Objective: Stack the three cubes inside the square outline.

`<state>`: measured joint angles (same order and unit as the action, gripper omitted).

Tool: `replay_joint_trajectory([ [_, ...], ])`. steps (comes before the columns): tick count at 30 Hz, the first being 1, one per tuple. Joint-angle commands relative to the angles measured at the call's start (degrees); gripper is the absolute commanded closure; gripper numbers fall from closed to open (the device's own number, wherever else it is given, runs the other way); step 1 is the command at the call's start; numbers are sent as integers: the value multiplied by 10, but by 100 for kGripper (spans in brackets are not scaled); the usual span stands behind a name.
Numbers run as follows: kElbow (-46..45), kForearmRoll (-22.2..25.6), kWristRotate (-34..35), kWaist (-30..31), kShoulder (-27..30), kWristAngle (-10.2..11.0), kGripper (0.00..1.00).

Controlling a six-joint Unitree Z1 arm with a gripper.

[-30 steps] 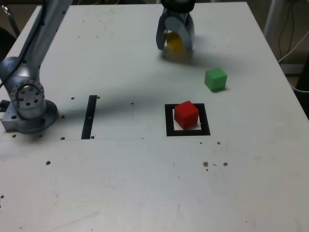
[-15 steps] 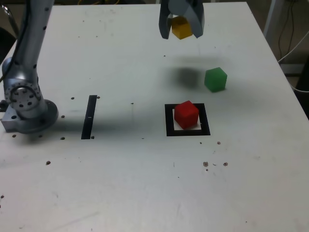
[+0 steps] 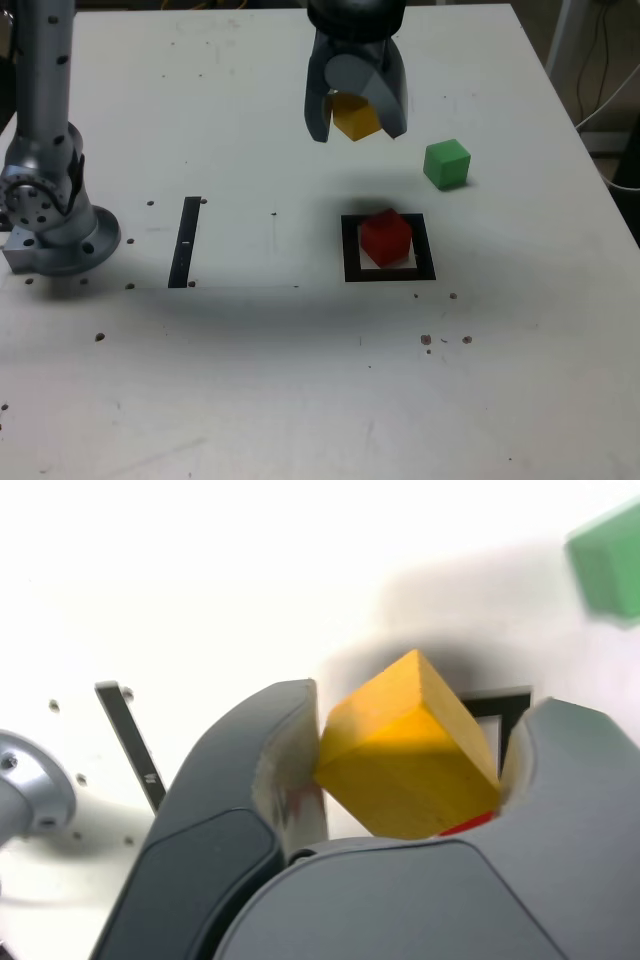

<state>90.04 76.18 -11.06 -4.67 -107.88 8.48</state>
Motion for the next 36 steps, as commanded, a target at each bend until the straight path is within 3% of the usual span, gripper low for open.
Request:
replay_joint_trajectory([
  [1,-18,-18,41,27,14,-12,51],
  [5,-33,-37,77,58,15,-25,51],
  [10,-37,-47,111,90,9,-26,51],
  [18,-36,-51,147,110,0,-22,63],
  [36,-27,-65,146,121,-40,-31,63],
])
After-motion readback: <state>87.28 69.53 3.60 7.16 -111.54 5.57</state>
